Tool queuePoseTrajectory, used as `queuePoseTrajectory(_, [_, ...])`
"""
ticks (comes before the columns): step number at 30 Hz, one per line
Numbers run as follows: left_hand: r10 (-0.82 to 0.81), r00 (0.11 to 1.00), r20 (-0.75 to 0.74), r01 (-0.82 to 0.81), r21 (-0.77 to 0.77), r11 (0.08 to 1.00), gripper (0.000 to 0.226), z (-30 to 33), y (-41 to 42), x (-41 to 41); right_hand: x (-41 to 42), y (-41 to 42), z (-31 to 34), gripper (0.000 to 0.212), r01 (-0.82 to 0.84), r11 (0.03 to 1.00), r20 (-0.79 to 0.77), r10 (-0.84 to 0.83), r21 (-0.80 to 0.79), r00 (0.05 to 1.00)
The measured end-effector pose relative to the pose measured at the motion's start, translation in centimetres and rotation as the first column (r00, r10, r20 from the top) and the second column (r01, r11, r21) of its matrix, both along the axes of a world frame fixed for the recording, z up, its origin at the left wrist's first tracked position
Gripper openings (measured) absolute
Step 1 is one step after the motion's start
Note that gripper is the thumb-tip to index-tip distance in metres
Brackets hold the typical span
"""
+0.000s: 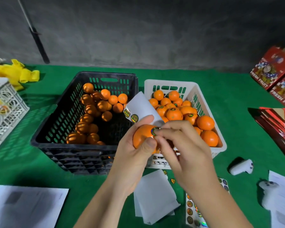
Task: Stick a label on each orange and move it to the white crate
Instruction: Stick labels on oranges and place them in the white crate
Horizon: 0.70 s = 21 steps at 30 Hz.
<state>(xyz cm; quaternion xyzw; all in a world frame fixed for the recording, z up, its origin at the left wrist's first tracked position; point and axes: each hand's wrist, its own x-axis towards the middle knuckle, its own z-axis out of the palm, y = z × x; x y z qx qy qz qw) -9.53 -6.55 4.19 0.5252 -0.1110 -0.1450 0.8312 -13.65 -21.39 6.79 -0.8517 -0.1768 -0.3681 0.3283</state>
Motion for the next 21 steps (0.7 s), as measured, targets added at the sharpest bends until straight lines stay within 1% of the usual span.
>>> queuePoseTrajectory(4, [0.003,0.997,-0.071,-0.01,-0.097,0.995,0.094,0.0,0.1,-0.3,-0.4,-0.1,-0.8,0.028,-0.044,0.999,-0.096,0.045,0.012,0.994])
queuePoseTrajectory(6, [0.029,0.991,-0.128,-0.043,-0.106,0.993,0.085,0.4,0.0,-0.3,-0.6,0.0,-0.9,0.042,-0.052,0.997,-0.144,0.043,-0.063,0.989])
queuePoseTrajectory(7, [0.036,0.985,-0.166,-0.056,-0.115,0.992,0.079,0.7,-0.1,-0.3,-0.7,0.2,-0.9,0.053,-0.031,0.992,-0.168,0.01,-0.124,0.986])
queuePoseTrajectory(9, [0.016,0.978,-0.208,-0.048,-0.15,0.988,0.081,0.8,-0.2,-0.2,-0.7,0.6,-1.3,0.071,0.041,0.977,-0.186,-0.081,-0.211,0.979])
queuePoseTrajectory(10, [0.003,0.979,-0.202,-0.035,-0.155,0.987,0.084,0.9,-0.3,-0.3,-0.6,0.7,-1.5,0.073,0.08,0.974,-0.177,-0.119,-0.211,0.977])
queuePoseTrajectory(12, [-0.023,0.983,-0.183,-0.005,-0.153,0.988,0.084,0.9,-0.3,-0.4,-0.3,0.6,-1.7,0.071,0.143,0.969,-0.145,-0.173,-0.2,0.974])
queuePoseTrajectory(14, [-0.058,0.985,-0.16,0.041,-0.109,0.993,0.086,0.7,-0.5,-0.4,0.2,0.1,-1.9,0.074,0.162,0.963,-0.179,-0.202,-0.215,0.963])
queuePoseTrajectory(17, [-0.103,0.988,-0.11,0.097,-0.063,0.993,0.09,0.3,-0.7,-0.5,0.7,-0.7,-2.3,0.077,0.117,0.979,-0.244,-0.156,-0.168,0.957])
queuePoseTrajectory(19, [-0.115,0.985,-0.126,0.109,-0.049,0.993,0.09,-0.1,-0.5,-0.5,0.8,-1.1,-2.5,0.075,0.092,0.987,-0.249,-0.123,-0.131,0.961])
queuePoseTrajectory(20, [-0.114,0.986,-0.124,0.107,-0.062,0.992,0.086,-0.5,-0.7,-0.4,0.9,-1.2,-2.7,0.075,0.086,0.989,-0.246,-0.113,-0.121,0.963])
queuePoseTrajectory(21, [-0.132,0.972,-0.196,0.108,-0.126,0.986,0.076,-0.9,-1.0,-0.2,0.9,-1.3,-2.8,0.075,0.076,0.991,-0.245,-0.101,-0.109,0.964])
